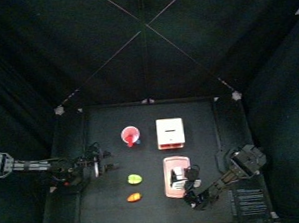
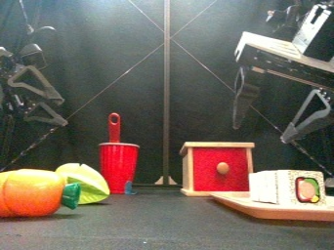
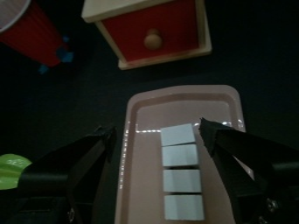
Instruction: Grab knfie
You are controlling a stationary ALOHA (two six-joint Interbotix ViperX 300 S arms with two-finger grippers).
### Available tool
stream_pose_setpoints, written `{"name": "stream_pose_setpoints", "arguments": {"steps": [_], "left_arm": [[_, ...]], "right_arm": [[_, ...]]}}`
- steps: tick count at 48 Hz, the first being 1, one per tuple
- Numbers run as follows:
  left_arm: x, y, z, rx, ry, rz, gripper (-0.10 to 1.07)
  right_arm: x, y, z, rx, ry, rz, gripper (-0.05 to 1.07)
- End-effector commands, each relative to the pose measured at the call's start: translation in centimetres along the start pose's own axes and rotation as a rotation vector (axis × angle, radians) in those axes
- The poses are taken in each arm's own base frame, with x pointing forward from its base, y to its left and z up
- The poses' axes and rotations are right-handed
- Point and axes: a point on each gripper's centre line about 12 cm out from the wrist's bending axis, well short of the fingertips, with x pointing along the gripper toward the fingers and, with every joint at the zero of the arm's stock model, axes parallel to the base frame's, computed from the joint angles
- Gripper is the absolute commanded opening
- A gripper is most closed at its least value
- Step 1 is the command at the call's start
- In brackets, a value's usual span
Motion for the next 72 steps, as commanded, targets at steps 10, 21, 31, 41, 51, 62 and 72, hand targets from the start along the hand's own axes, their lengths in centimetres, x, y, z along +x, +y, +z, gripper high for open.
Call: {"name": "stream_pose_setpoints", "arguments": {"steps": [10,21,31,41,51,62,72], "left_arm": [[0.4,-1.3,2.7,0.124,-0.098,-0.058,0.97],[0.3,-1.6,3.6,0.152,-0.170,-0.074,0.97],[0.3,-1.5,3.4,0.142,-0.174,-0.072,0.97],[0.2,-1.2,3.0,0.117,-0.164,-0.056,0.97],[0.2,-0.6,2.8,0.077,-0.157,-0.025,0.97],[-0.1,0.7,2.4,0.015,-0.156,0.038,0.97],[-1.3,2.6,2.9,-0.099,-0.229,0.132,0.97]], "right_arm": [[-1.1,1.7,3.5,0.023,-0.053,0.192,1.04],[-1.0,3.1,5.0,-0.053,-0.032,0.372,1.04],[0.8,6.2,7.2,-0.285,0.035,0.420,1.04],[2.6,9.8,10.3,-0.501,0.064,0.494,1.04],[4.2,13.8,14.3,-0.617,0.020,0.596,1.04],[5.7,16.7,18.6,-0.585,0.023,0.612,1.04],[7.3,18.5,19.4,-0.650,0.068,0.575,1.04]]}}
